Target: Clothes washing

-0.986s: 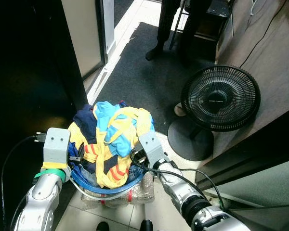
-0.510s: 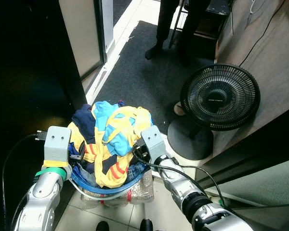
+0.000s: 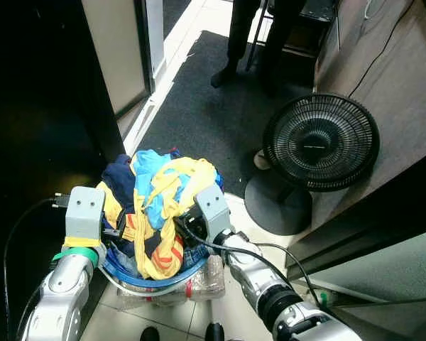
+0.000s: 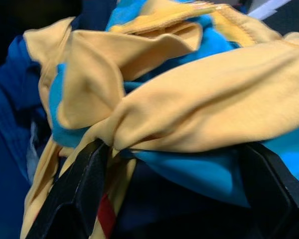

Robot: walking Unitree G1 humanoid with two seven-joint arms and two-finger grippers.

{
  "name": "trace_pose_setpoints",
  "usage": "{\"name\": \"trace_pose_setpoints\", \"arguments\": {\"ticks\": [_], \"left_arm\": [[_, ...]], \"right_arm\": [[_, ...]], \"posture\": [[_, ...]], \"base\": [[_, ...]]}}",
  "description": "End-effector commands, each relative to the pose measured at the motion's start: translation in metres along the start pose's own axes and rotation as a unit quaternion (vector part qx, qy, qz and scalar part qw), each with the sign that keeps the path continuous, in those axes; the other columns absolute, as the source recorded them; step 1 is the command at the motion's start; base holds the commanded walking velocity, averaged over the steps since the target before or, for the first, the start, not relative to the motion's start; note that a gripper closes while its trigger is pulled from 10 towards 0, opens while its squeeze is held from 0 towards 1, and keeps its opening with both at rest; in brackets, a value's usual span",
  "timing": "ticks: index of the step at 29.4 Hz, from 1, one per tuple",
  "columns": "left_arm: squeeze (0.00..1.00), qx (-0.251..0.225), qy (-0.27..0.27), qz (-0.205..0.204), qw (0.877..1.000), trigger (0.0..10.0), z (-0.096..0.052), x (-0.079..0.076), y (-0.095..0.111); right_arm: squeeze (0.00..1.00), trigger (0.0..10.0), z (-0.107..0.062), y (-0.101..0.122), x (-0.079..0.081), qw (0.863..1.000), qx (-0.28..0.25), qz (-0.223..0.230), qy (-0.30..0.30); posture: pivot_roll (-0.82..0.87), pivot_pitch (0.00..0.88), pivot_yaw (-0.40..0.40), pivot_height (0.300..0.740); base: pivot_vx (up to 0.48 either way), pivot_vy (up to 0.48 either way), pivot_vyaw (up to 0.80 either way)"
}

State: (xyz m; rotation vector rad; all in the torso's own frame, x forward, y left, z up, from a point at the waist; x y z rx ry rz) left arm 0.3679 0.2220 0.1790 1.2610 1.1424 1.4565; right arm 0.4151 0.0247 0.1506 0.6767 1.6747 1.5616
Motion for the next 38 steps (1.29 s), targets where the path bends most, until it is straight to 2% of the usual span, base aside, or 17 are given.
{"name": "trace_pose_setpoints", "arguments": {"ticks": [1,2,3,4,12,19,34,37,38], "left_arm": [[0.0,0.027,0.006,0.0,1.0,10.0,-0.006,0.002,-0.017],[0.0,0.028,0.007,0.0,1.0,10.0,-0.007,0.002,-0.017],[0.0,0.028,0.007,0.0,1.0,10.0,-0.007,0.003,-0.018],[0.0,0.029,0.008,0.0,1.0,10.0,-0.007,0.003,-0.018],[0.0,0.03,0.011,0.001,0.999,10.0,-0.008,0.004,-0.018],[0.0,0.032,0.012,0.001,0.999,10.0,-0.008,0.004,-0.019],[0.0,0.031,0.013,0.002,0.999,10.0,-0.007,0.004,-0.019],[0.0,0.028,0.011,-0.002,1.0,10.0,-0.005,0.001,-0.018],[0.0,0.028,0.011,-0.002,1.0,10.0,-0.005,0.001,-0.018]], "right_arm": [[0.0,10.0,-0.004,-0.018,0.011,1.0,0.027,-0.001,0.01],[0.0,4.7,-0.005,-0.021,0.008,0.999,0.033,-0.012,0.001],[0.0,3.9,-0.006,-0.023,0.005,0.999,0.035,-0.019,-0.008],[0.0,0.0,-0.007,-0.024,0.003,0.999,0.038,-0.025,-0.014],[0.0,0.0,-0.01,-0.028,-0.009,0.994,0.049,-0.084,-0.044],[0.0,0.0,-0.012,-0.026,-0.018,0.994,0.042,-0.074,-0.069],[0.0,0.0,-0.011,-0.02,-0.025,0.994,0.028,-0.063,-0.085],[0.0,0.0,-0.012,0.0,-0.035,0.995,-0.016,-0.039,-0.094],[0.0,0.0,-0.012,0.0,-0.035,0.995,-0.016,-0.039,-0.094]], "posture": [[0.13,0.484,-0.064,0.74],[0.13,0.486,-0.064,0.74],[0.13,0.486,-0.064,0.74],[0.13,0.486,-0.064,0.74],[0.13,0.49,-0.061,0.74],[0.13,0.491,-0.059,0.74],[0.13,0.482,-0.054,0.74],[0.12,0.433,-0.058,0.74],[0.12,0.433,-0.058,0.74]], "base": [[0.0,0.0,0.0],[0.0,0.0,0.0],[0.0,0.0,0.0],[0.0,0.0,0.0],[0.0,0.0,0.0],[0.0,0.0,0.0],[0.0,0.0,0.0],[0.0,0.0,0.0],[0.0,0.0,0.0]]}}
Point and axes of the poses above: a point about 5 cm out from each wrist's last joint towards the gripper, its own z axis pointing out of the wrist towards the gripper, its own y axis along the axis of the wrist's last joint, x = y × z, the point moved 6 cm from there along z, pointing out of the wrist towards the gripper, and after that the axes turned 4 degrees about z, right-handed, at the moved point
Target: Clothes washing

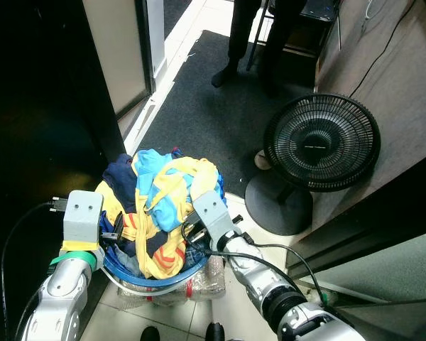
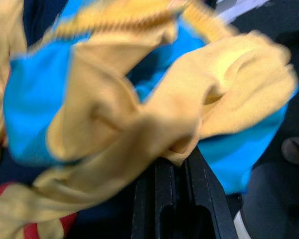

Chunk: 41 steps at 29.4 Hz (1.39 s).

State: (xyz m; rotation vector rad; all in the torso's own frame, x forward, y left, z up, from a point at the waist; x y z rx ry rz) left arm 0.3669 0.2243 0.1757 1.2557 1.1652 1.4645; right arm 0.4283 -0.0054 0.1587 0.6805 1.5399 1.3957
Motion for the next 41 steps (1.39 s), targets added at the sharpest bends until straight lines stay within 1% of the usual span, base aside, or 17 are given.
{"name": "trace_pose_setpoints", "arguments": {"ticks": [1,2,3,4,5,6,8,9,10,11,13,36,37,38,39,40,41], "left_arm": [[0.0,0.015,-0.006,-0.005,1.0,10.0,-0.003,-0.006,-0.009],[0.0,0.015,-0.006,-0.005,1.0,10.0,-0.003,-0.006,-0.009],[0.0,0.007,-0.014,-0.01,1.0,10.0,-0.002,-0.011,-0.005],[0.0,0.001,-0.019,-0.014,1.0,10.0,-0.002,-0.014,-0.001],[0.0,-0.01,-0.031,-0.019,0.999,10.0,-0.002,-0.021,0.006],[0.0,-0.01,-0.031,-0.019,0.999,10.0,-0.002,-0.021,0.006],[0.0,-0.035,-0.061,-0.034,0.997,10.0,-0.003,-0.038,0.023],[0.0,-0.035,-0.061,-0.034,0.997,10.0,-0.003,-0.038,0.023],[0.0,-0.054,-0.086,-0.047,0.994,10.0,-0.003,-0.055,0.038],[0.0,-0.054,-0.086,-0.047,0.994,10.0,-0.003,-0.055,0.038],[0.0,-0.064,-0.099,-0.058,0.991,10.0,-0.003,-0.064,0.046],[0.0,-0.061,-0.1,-0.06,0.991,10.0,-0.003,-0.065,0.047],[0.0,-0.075,-0.123,-0.072,0.987,10.0,-0.002,-0.08,0.059],[0.0,-0.098,-0.129,-0.083,0.983,10.0,-0.001,-0.079,0.079],[0.0,-0.098,-0.129,-0.083,0.983,10.0,-0.001,-0.079,0.079],[0.0,-0.147,-0.12,-0.084,0.978,10.0,0.006,-0.067,0.112],[0.0,-0.147,-0.12,-0.084,0.978,10.0,0.006,-0.067,0.112]], "right_arm": [[0.0,0.0,-0.004,0.008,-0.01,0.999,-0.031,0.031,-0.013],[0.0,0.0,-0.004,0.008,-0.01,0.999,-0.031,0.031,-0.013],[0.0,0.0,-0.005,0.017,-0.017,0.997,-0.053,0.047,-0.017],[0.0,8.7,-0.007,0.023,-0.021,0.996,-0.069,0.056,-0.019],[0.0,10.0,-0.01,0.03,-0.03,0.994,-0.087,0.064,-0.03],[0.0,10.0,-0.01,0.03,-0.03,0.994,-0.087,0.064,-0.03],[0.0,10.0,-0.02,0.044,-0.054,0.988,-0.12,0.075,-0.062],[0.0,10.0,-0.02,0.044,-0.054,0.988,-0.12,0.075,-0.062],[0.0,10.0,-0.029,0.05,-0.073,0.983,-0.133,0.088,-0.089],[0.0,10.0,-0.029,0.05,-0.073,0.983,-0.133,0.088,-0.089],[0.0,10.0,-0.033,0.053,-0.083,0.981,-0.137,0.096,-0.101],[0.0,10.0,-0.042,0.056,-0.081,0.981,-0.127,0.108,-0.094],[0.0,10.0,-0.053,0.067,-0.102,0.976,-0.145,0.105,-0.122],[0.0,10.0,-0.071,0.076,-0.114,0.971,-0.168,0.087,-0.144],[0.0,10.0,-0.071,0.076,-0.114,0.971,-0.168,0.087,-0.144],[0.0,10.0,-0.078,0.085,-0.114,0.966,-0.191,0.069,-0.158],[0.0,10.0,-0.078,0.085,-0.114,0.966,-0.191,0.069,-0.158]], "posture": [[0.11,0.397,-0.059,0.74],[0.11,0.397,-0.059,0.74],[0.1,0.371,-0.06,0.74],[0.1,0.361,-0.058,0.74],[0.09,0.325,-0.053,0.74],[0.09,0.325,-0.053,0.74],[0.07,0.268,-0.041,0.74],[0.07,0.268,-0.041,0.74],[0.05,0.223,-0.032,0.74],[0.05,0.223,-0.032,0.74],[0.05,0.223,-0.032,0.74],[0.05,0.223,-0.032,0.74],[0.0,0.109,0.003,0.74],[-0.01,0.031,0.044,0.74],[-0.01,0.031,0.044,0.74],[0.0,0.024,0.055,0.74],[0.0,0.024,0.055,0.74]], "base": [[0.0,0.0,0.0],[0.0,0.0,0.0],[0.0,0.0,0.0],[0.0,0.0,0.0],[0.0,0.0,0.0],[0.0,0.0,0.0],[0.0,0.0,0.0],[0.0,0.0,0.0],[0.0,0.0,0.0],[0.0,0.0,0.0],[0.0,0.0,0.0],[0.0,0.0,0.0],[0.0,0.0,0.0],[0.0,0.0,0.0],[0.0,0.0,0.0],[0.0,0.0,0.0],[0.0,0.0,0.0]]}}
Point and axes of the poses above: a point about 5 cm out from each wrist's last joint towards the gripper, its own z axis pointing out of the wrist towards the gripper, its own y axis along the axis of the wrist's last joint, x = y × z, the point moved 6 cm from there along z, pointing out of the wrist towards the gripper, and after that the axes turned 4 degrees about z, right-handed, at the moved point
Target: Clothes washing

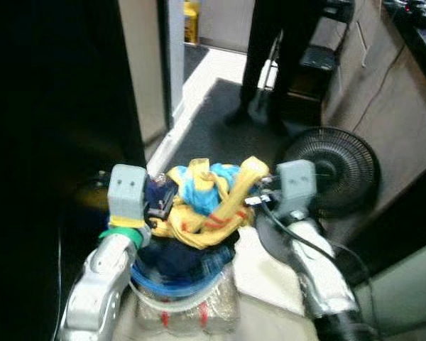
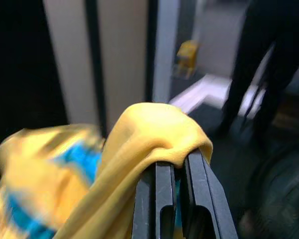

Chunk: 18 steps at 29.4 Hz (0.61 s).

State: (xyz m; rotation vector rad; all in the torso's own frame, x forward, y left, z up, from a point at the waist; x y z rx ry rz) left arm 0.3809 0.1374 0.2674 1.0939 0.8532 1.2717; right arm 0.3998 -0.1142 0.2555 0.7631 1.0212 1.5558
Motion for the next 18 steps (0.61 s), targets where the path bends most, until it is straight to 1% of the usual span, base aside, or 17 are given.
{"name": "trace_pose_setpoints", "arguments": {"ticks": [1,2,3,4,5,7,8,10,13,14,15,16,17,18], "left_arm": [[0.0,-0.049,0.005,0.004,0.999,10.0,0.008,0.008,0.03],[0.0,-0.07,0.01,0.014,0.997,10.0,0.013,0.014,0.043],[0.0,-0.079,0.012,0.02,0.997,10.0,0.017,0.015,0.049],[0.0,-0.08,0.01,0.024,0.996,10.0,0.017,0.014,0.048],[0.0,-0.08,0.009,0.025,0.996,10.0,0.017,0.013,0.048],[0.0,-0.079,0.011,0.025,0.997,10.0,0.017,0.013,0.046],[0.0,-0.076,0.014,0.025,0.997,10.0,0.016,0.014,0.044],[0.0,-0.075,0.016,0.024,0.997,10.0,0.015,0.014,0.043],[0.0,-0.075,0.018,0.021,0.997,10.0,0.015,0.015,0.043],[0.0,-0.074,0.019,0.02,0.997,10.0,0.015,0.015,0.043],[0.0,-0.072,0.021,0.016,0.997,10.0,0.014,0.015,0.041],[0.0,-0.072,0.021,0.016,0.997,10.0,0.014,0.015,0.041],[0.0,-0.07,0.021,0.012,0.997,10.0,0.013,0.015,0.04],[0.0,-0.068,0.021,0.01,0.997,10.0,0.013,0.014,0.039]], "right_arm": [[0.0,10.0,-0.002,0.022,-0.004,0.998,-0.052,-0.027,-0.017],[0.0,10.0,0.008,0.036,-0.002,0.996,-0.076,-0.035,-0.016],[0.0,10.0,0.016,0.046,-0.001,0.995,-0.09,-0.038,-0.016],[0.0,10.0,0.023,0.058,-0.004,0.994,-0.105,-0.04,-0.018],[0.0,10.0,0.027,0.066,-0.006,0.993,-0.113,-0.039,-0.02],[0.0,10.0,0.029,0.068,-0.007,0.992,-0.115,-0.047,-0.016],[0.0,10.0,0.031,0.063,-0.005,0.993,-0.105,-0.055,-0.008],[0.0,10.0,0.029,0.054,-0.002,0.994,-0.092,-0.057,0.001],[0.0,10.0,0.026,0.047,0.002,0.995,-0.08,-0.06,0.008],[0.0,10.0,0.022,0.039,0.004,0.996,-0.067,-0.058,0.012],[0.0,10.0,0.016,0.027,0.008,0.996,-0.051,-0.066,0.018],[0.0,10.0,0.016,0.027,0.008,0.996,-0.051,-0.066,0.018],[0.0,10.0,0.009,0.015,0.008,0.998,-0.031,-0.06,0.016],[0.0,10.0,0.005,0.008,0.008,0.998,-0.019,-0.055,0.014]], "posture": [[0.0,0.024,0.052,0.74],[0.0,0.025,0.052,0.74],[0.0,0.025,0.052,0.74],[0.0,0.023,0.049,0.74],[0.0,0.023,0.049,0.74],[-0.01,0.025,0.045,0.74],[0.0,0.027,0.033,0.74],[0.0,0.03,0.028,0.74],[0.0,0.031,0.024,0.74],[0.0,0.03,0.021,0.74],[0.0,0.03,0.016,0.74],[0.0,0.03,0.016,0.74],[0.0,0.031,0.014,0.74],[0.0,0.031,0.014,0.74]], "base": [[0.0,0.0,0.0],[0.0,0.0,0.0],[0.0,0.0,0.0],[0.0,0.0,0.0],[0.0,0.0,0.0],[0.0,0.0,0.0],[0.0,0.0,0.0],[0.0,0.0,0.0],[0.0,0.0,0.0],[0.0,0.0,0.0],[0.0,0.0,0.0],[0.0,0.0,0.0],[0.0,0.0,0.0],[0.0,0.0,0.0]]}}
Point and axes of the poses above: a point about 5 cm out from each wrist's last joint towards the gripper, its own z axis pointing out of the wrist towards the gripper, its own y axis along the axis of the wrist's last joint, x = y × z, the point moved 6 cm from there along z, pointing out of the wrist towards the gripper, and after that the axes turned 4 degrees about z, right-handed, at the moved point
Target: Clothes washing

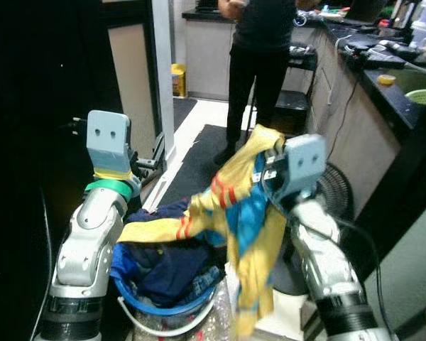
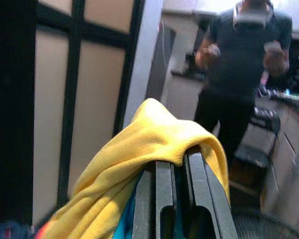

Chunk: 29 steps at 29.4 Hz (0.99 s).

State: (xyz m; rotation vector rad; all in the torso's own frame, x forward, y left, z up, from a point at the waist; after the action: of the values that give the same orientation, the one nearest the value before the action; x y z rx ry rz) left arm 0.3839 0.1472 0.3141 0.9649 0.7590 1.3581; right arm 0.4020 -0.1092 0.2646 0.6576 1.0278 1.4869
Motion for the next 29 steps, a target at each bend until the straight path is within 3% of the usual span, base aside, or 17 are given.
{"name": "trace_pose_setpoints", "arguments": {"ticks": [1,7,29], "left_arm": [[0.0,0.008,0.002,-0.002,1.0,10.0,-0.003,0.001,-0.004],[0.0,0.016,-0.003,-0.021,1.0,10.0,-0.003,-0.006,-0.012],[0.0,0.016,0.003,-0.021,1.0,10.0,-0.004,-0.004,-0.012]], "right_arm": [[0.0,10.0,-0.001,0.001,0.004,1.0,-0.001,0.0,0.005],[0.0,10.0,-0.007,-0.014,0.002,1.0,0.016,0.001,-0.009],[0.0,10.0,0.0,-0.008,0.002,1.0,0.004,0.011,-0.016]], "posture": [[0.0,0.031,0.014,0.74],[-0.01,0.029,0.015,0.74],[0.0,0.031,0.01,0.74]], "base": [[0.0,0.0,0.0],[0.0,0.0,0.0],[0.0,0.0,0.0]]}}
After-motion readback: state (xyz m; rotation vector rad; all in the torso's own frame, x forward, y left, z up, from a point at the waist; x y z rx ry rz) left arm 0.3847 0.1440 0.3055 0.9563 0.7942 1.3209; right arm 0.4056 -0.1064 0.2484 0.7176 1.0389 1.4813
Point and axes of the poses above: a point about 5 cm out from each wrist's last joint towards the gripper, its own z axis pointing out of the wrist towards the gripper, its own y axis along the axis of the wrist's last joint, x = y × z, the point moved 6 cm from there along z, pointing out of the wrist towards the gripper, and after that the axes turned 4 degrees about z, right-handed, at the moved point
